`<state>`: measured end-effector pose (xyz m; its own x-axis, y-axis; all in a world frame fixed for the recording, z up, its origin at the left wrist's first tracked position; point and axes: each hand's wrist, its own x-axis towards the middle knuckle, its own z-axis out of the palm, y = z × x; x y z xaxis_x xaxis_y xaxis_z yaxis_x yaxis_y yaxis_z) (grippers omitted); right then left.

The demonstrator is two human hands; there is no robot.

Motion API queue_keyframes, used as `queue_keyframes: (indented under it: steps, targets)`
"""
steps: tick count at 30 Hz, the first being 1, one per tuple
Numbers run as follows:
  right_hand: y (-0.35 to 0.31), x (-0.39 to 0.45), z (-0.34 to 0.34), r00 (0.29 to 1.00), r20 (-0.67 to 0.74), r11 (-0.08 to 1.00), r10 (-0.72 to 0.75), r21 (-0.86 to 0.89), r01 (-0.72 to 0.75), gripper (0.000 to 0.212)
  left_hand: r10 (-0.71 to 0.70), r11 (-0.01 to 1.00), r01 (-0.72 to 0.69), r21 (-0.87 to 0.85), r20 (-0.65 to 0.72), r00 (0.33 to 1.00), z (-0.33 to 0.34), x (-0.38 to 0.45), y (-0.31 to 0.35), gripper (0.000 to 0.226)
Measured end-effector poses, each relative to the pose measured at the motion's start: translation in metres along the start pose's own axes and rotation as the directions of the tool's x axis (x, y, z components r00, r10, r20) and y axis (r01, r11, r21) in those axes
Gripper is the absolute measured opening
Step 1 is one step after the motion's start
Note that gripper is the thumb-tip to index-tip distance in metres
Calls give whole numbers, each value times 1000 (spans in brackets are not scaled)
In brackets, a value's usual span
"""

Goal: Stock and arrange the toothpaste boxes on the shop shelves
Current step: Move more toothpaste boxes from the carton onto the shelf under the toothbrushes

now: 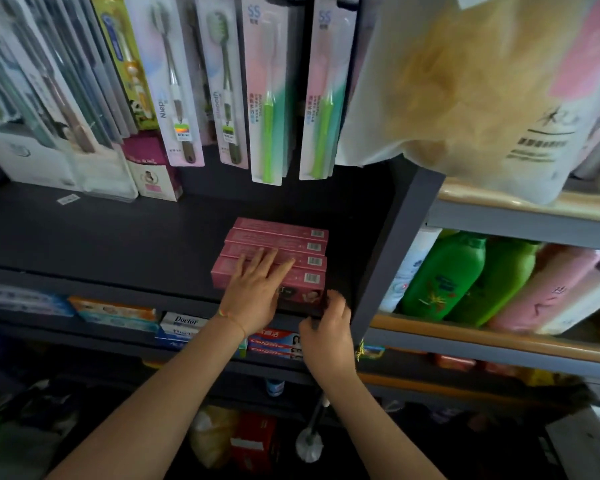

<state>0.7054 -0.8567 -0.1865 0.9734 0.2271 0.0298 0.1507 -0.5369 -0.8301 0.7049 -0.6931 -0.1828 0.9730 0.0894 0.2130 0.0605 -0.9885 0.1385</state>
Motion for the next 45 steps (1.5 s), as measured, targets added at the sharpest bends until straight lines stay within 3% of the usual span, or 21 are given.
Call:
queue_keyframes:
  steps: [2, 5, 8, 9, 11, 13, 15, 16, 20, 24, 27, 30, 33, 35, 37, 40, 45]
  targets:
    - [10, -7, -6, 990, 16, 988, -138, -61, 138, 31, -56, 996, 47, -70, -133, 990, -4, -6, 16, 60]
    - [37, -13, -11, 952, 130, 946, -277, -134, 294, 11, -219, 969, 149, -198, -402, 889, -6, -26, 39, 30]
    - [74, -14, -14, 913, 294, 942, -282, -96, 322, 2, -392, 908, 288, -304, -373, 841, 3, -53, 61, 18]
    - [85, -15, -16, 898, 345, 944, -273, -83, 319, 4, -431, 883, 336, -329, -285, 856, 10, -62, 67, 17]
    - [102, -21, -24, 877, 423, 957, -229, -68, 283, 7, -483, 806, 474, -355, 69, 873, 21, -78, 78, 15]
    - [116, -31, -36, 868, 468, 973, -164, -71, 222, 10, -405, 782, 572, -248, 495, 769, 27, -93, 94, 21]
    - [128, -42, -51, 867, 484, 983, -117, -67, 169, 11, -320, 804, 569, -171, 682, 658, 32, -107, 113, 27]
    - [133, -49, -59, 868, 486, 986, -104, -66, 155, 10, -312, 800, 575, -173, 698, 644, 34, -114, 123, 28]
    - [153, -81, -91, 877, 464, 976, -127, -102, 195, 8, -341, 769, 568, -291, 566, 751, 46, -142, 168, 30]
    - [191, -132, -129, 901, 417, 950, -121, -215, 227, 9, -365, 694, 570, -439, 468, 805, 72, -183, 218, 12]
    - [226, -181, -170, 871, 491, 960, 1, -246, 137, 9, -328, 583, 614, -532, 537, 777, 90, -223, 269, 7]
    - [251, -208, -218, 866, 492, 968, 90, -247, 41, 12, -165, 490, 651, -580, 672, 722, 83, -239, 326, 17]
    - [266, -211, -266, 914, 384, 977, 128, -206, -50, 15, -30, 570, 621, -538, 742, 670, 70, -225, 372, 23]
    - [272, -207, -285, 931, 346, 984, 113, -170, -56, 16, -33, 643, 581, -499, 741, 671, 63, -212, 385, 25]
    - [282, -203, -315, 954, 292, 988, 72, -155, -27, 15, -79, 674, 552, -492, 694, 716, 59, -195, 410, 25]
    - [310, -192, -366, 988, 157, 989, -7, -143, 30, 19, -144, 639, 536, -551, 599, 788, 63, -166, 462, 23]
    - [385, -162, -470, 1000, -22, 990, -12, -142, 9, 21, -128, 678, 389, -624, 420, 898, 99, -120, 583, 18]
